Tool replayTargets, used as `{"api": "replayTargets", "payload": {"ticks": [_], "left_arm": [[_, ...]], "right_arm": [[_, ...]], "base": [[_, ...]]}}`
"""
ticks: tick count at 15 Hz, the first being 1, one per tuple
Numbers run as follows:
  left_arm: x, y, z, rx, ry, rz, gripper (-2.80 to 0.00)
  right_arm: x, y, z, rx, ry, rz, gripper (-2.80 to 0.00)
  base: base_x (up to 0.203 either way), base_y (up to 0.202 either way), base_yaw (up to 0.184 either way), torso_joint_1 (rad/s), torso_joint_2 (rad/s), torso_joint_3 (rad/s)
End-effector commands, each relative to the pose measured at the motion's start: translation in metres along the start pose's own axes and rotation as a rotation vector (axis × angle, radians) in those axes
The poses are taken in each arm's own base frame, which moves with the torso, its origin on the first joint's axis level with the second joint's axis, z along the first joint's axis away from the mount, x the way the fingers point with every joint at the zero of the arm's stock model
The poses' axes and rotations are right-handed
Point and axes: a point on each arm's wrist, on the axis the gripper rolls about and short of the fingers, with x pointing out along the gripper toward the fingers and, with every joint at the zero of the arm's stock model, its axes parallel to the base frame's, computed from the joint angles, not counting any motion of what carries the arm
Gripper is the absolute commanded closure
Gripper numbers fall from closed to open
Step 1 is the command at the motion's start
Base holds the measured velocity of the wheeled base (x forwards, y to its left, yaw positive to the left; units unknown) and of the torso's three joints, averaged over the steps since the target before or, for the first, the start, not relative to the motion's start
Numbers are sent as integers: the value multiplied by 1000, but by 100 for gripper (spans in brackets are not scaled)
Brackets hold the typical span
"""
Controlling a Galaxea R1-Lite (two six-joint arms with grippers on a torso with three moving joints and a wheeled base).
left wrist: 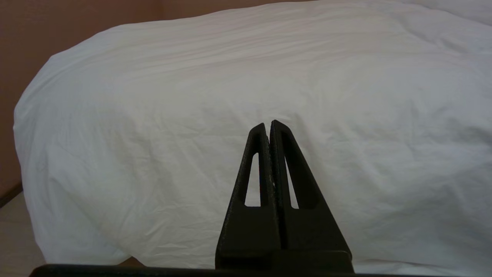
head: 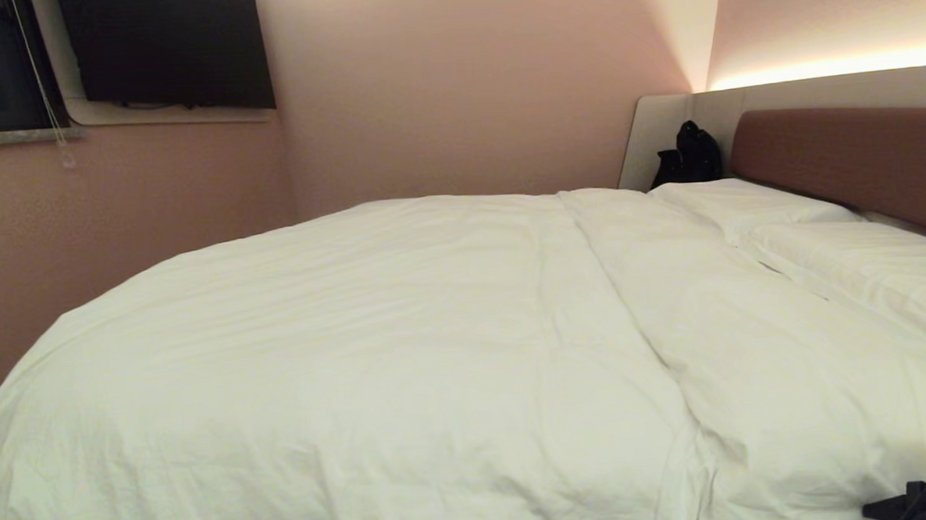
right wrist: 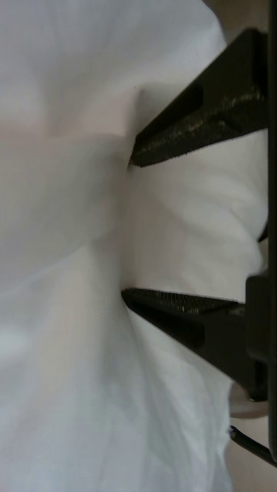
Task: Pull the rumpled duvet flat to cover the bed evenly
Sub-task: Flatten the corners of the folded blanket
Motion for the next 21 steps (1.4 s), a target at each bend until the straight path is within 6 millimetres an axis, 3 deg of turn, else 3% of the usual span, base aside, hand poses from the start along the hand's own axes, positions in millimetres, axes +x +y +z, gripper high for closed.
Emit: {"api": "replayTargets", "payload": {"ticks": [1,3,5,8,12,14,21], "left_arm": [[0,0,0,1,2,0,0],[0,0,0,1,2,0,0],[0,0,0,1,2,0,0],[0,0,0,1,2,0,0],[0,0,0,1,2,0,0],[0,0,0,1,2,0,0],[0,0,0,1,2,0,0]], "right_arm": [[4,-2,9,-26,-76,-3,-280],[13,-5,9,-45,-56,-36,-280],[36,-13,6,-79,-4,-121,-280],[58,-21,7,-132,-60,-206,-280],[104,-29,-18,-208,-107,-312,-280],[110,-29,-25,-227,-130,-349,-280],[102,-26,-22,-227,-152,-349,-280]], "base": [[0,0,0,0,0,0],[0,0,0,0,0,0],[0,0,0,0,0,0],[0,0,0,0,0,0],[0,0,0,0,0,0],[0,0,0,0,0,0],[0,0,0,0,0,0]]}}
